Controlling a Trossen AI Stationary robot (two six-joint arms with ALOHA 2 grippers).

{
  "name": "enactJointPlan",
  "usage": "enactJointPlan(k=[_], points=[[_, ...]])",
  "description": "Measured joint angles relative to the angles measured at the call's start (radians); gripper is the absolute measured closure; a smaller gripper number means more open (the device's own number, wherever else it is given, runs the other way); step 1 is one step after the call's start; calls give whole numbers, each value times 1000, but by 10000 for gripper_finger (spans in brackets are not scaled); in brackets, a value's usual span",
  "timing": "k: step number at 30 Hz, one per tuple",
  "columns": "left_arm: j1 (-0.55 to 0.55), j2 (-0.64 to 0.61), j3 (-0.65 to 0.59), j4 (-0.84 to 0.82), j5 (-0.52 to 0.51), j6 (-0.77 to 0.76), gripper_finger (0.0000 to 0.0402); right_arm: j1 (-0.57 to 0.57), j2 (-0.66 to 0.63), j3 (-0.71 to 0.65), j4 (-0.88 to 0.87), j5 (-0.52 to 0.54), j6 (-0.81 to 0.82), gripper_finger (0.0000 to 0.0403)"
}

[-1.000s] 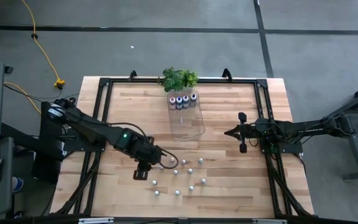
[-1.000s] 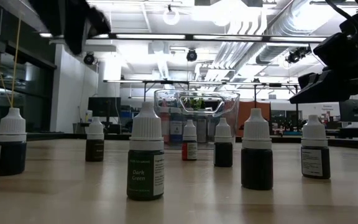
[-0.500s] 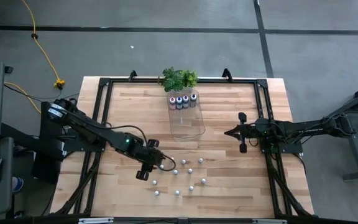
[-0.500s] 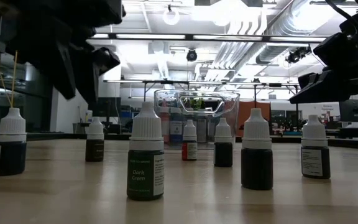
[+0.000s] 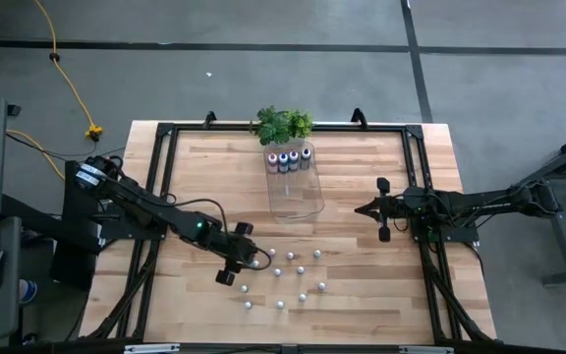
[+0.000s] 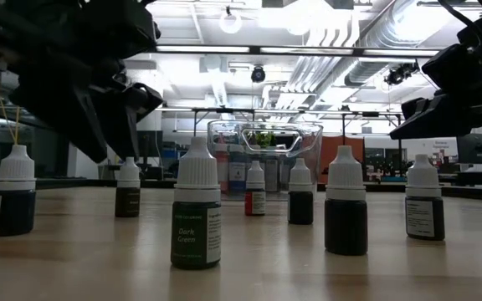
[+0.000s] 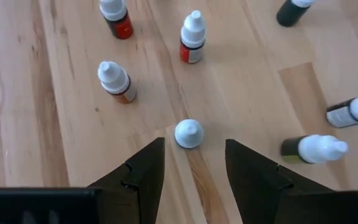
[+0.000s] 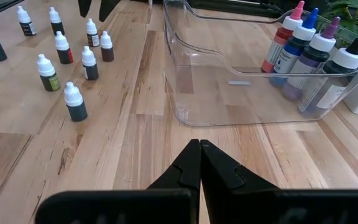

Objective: Pick & Place food coloring
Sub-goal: Put the small brown food coloring bottle into the transparent bin

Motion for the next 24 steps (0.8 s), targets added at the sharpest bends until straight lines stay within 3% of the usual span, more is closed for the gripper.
enactJointPlan(k=[24], points=[[0,51,-9,95,-14,26,239,0,0,0,0,0,0,402]])
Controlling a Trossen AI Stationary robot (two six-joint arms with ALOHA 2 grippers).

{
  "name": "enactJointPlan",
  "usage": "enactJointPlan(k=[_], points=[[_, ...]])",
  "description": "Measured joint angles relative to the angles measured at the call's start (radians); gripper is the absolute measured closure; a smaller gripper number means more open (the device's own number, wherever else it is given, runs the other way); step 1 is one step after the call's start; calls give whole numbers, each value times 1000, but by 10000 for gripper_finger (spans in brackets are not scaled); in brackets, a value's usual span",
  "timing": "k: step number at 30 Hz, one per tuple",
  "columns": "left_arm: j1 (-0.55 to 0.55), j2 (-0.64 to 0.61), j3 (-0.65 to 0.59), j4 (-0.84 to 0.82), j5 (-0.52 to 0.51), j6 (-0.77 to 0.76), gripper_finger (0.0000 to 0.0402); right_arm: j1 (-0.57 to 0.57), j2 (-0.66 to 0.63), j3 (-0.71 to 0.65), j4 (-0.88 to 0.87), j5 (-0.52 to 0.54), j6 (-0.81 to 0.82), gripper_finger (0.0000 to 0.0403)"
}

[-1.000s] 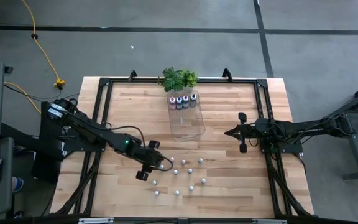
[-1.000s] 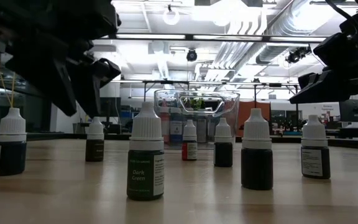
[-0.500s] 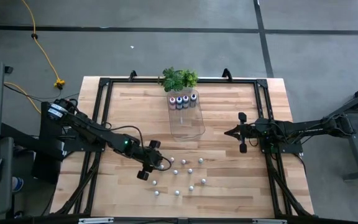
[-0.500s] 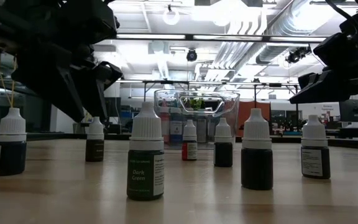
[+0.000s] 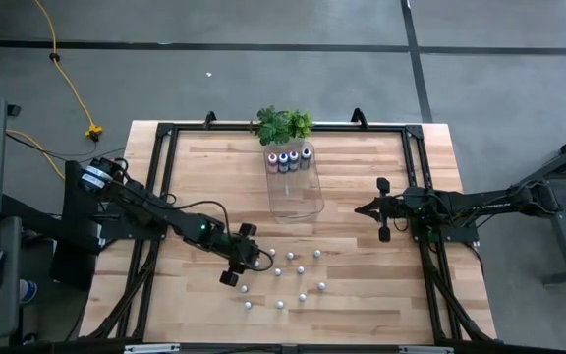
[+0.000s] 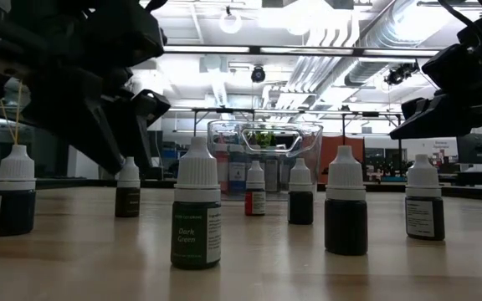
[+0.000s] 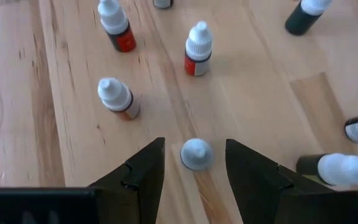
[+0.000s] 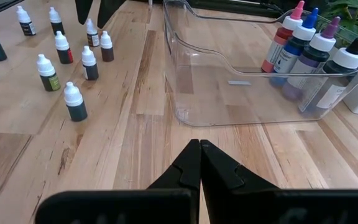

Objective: Pick & Place food coloring
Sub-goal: Put the small brown food coloring bottle into the transparent bin

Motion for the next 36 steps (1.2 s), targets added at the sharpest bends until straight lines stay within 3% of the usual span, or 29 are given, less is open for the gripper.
enactJointPlan(k=[26,36], points=[[0,20,0,-1,14,-4,240,0,0,0,-1,0,0,402],[0,20,0,1,13,-11,314,0,0,0,-1,0,0,402]])
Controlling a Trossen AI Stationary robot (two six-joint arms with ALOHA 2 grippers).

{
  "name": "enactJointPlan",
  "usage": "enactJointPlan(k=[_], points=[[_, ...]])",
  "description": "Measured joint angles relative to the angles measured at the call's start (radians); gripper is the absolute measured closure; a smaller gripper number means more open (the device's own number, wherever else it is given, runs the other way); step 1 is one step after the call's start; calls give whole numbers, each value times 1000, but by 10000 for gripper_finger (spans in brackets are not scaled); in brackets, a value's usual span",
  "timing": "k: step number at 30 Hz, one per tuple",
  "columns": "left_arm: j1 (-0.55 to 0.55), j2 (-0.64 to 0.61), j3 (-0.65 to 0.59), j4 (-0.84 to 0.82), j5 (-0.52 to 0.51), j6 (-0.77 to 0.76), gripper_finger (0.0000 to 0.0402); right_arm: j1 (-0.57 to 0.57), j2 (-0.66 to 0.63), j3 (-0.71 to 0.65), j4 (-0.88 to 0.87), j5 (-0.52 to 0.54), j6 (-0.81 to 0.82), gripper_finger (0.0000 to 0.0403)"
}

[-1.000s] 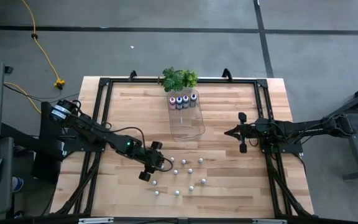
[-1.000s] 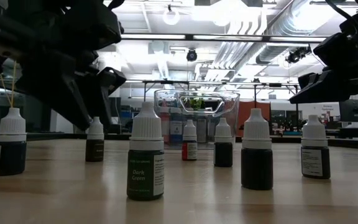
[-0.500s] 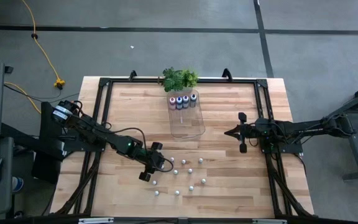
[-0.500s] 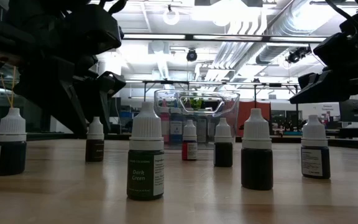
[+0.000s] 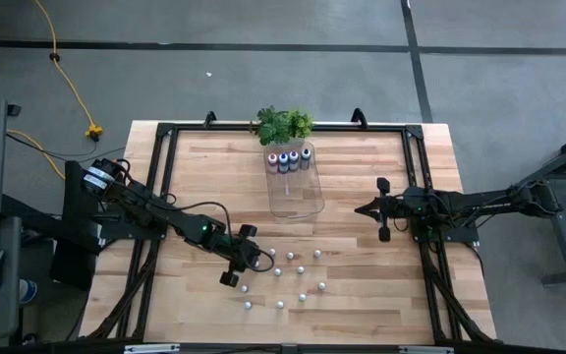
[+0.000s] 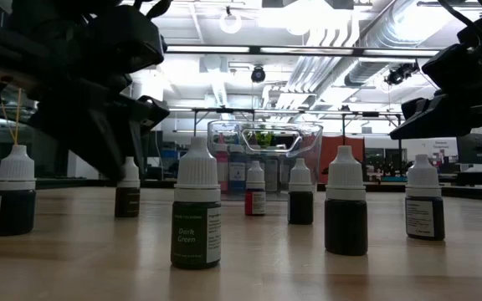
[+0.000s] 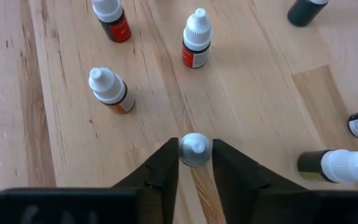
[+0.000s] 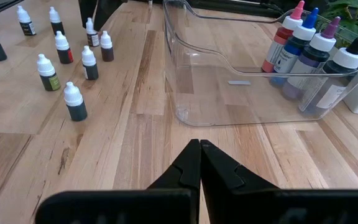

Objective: Pick & Place food coloring
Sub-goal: Put the small brown food coloring bottle into the transparent bin

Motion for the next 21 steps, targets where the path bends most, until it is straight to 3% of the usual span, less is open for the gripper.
enactJointPlan(k=[8,21], points=[[0,0,0,8,0,-1,368,0,0,0,0,0,0,402],[0,-59,0,13,-1,-60,370,0,0,0,0,0,0,402]])
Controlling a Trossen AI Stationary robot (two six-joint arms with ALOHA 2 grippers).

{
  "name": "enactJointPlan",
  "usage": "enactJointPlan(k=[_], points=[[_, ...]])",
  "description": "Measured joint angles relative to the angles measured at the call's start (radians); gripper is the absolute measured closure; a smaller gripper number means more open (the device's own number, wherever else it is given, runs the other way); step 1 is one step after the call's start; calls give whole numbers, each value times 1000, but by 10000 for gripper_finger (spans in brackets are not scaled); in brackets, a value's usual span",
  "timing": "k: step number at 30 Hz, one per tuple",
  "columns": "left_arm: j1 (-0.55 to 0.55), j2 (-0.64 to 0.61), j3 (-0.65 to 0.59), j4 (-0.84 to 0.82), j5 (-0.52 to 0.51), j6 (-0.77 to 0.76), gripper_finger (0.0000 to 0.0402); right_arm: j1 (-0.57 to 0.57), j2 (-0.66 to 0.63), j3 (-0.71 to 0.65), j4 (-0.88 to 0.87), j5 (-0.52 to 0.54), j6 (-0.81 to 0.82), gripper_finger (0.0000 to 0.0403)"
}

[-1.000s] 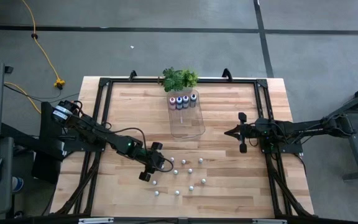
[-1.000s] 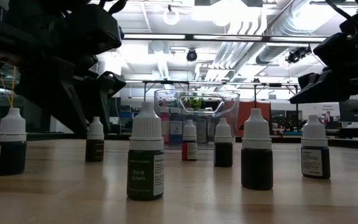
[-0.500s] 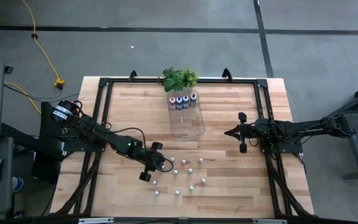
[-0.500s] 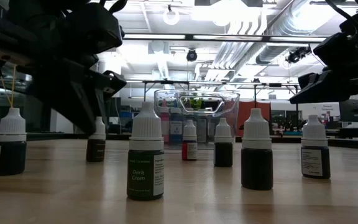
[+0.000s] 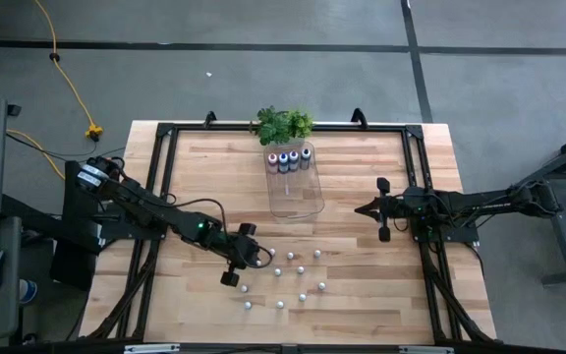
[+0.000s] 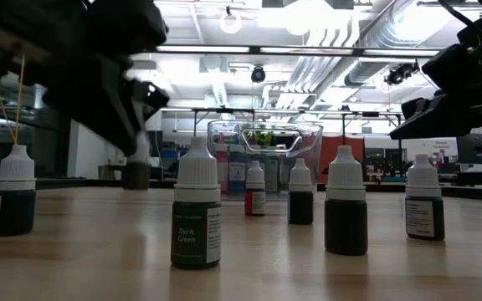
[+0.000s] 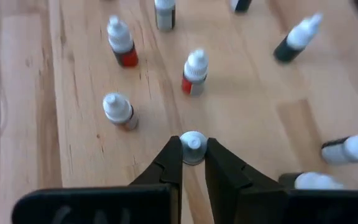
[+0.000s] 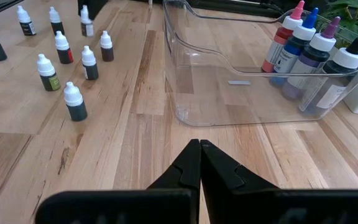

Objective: Pick & Place food coloring
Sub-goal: Put the small brown food coloring bottle into the transparent bin

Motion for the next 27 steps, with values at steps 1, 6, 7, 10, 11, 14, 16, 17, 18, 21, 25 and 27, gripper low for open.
enactJointPlan(k=[1,6,7,10,11,14,16,17,18,21,25,27], points=[[0,-11,0,0,-4,-7,370,0,0,0,0,0,0,402],[0,-81,0,-17,-50,-95,371,0,0,0,0,0,0,402],[0,-95,1,-20,-65,-115,371,0,0,0,0,0,0,402],[1,-136,23,-79,-105,-162,371,0,0,0,0,0,0,402],[1,-148,37,-101,-124,-174,371,0,0,0,0,0,0,402],[15,-173,98,-184,-173,-186,371,0,0,0,0,0,0,402],[31,-179,147,-254,-199,-209,371,0,0,0,0,0,0,402],[42,-180,174,-284,-206,-222,371,0,0,0,0,0,0,402],[54,-182,203,-317,-215,-236,371,0,0,0,0,0,0,402],[88,-182,288,-407,-245,-291,371,0,0,0,-2,0,0,402],[148,-171,379,-488,-300,-363,371,0,0,0,-3,0,0,402],[179,-169,406,-527,-334,-397,370,0,0,0,-3,0,0,402]])
